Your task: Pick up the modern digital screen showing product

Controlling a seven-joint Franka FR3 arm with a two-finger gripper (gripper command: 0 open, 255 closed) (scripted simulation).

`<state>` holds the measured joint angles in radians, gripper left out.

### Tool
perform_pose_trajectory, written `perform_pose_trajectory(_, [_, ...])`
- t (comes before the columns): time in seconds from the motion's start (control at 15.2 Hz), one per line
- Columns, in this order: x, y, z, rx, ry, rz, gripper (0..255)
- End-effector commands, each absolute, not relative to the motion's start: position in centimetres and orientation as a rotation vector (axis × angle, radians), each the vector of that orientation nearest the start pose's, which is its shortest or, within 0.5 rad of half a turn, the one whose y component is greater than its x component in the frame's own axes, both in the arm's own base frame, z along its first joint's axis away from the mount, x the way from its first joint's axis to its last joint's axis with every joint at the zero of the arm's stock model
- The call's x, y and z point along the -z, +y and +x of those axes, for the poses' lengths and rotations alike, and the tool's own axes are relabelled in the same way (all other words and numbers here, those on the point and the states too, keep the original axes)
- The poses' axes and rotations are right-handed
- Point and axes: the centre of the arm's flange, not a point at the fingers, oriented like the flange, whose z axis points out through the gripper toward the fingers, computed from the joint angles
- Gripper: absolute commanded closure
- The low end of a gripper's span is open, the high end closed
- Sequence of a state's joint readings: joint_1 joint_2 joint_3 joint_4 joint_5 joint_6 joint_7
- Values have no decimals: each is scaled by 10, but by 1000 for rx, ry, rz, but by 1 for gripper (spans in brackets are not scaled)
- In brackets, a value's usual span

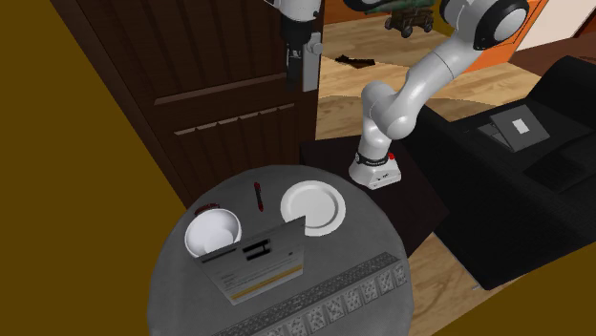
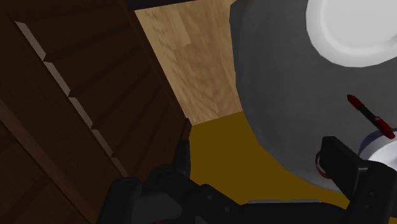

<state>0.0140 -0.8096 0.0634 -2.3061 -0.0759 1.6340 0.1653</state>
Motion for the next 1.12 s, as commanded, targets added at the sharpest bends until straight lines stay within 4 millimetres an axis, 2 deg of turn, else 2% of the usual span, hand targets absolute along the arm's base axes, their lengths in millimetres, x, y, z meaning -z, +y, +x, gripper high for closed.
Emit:
perform_pose_trajectory(0.0, [-628,24,306,242,170,-3234,0])
perform_pose_trajectory(0.53, [-627,122,330,216,28,-3216,0])
perform_pose_trajectory(1.06, [-628,222,346,190,-111,-3191,0])
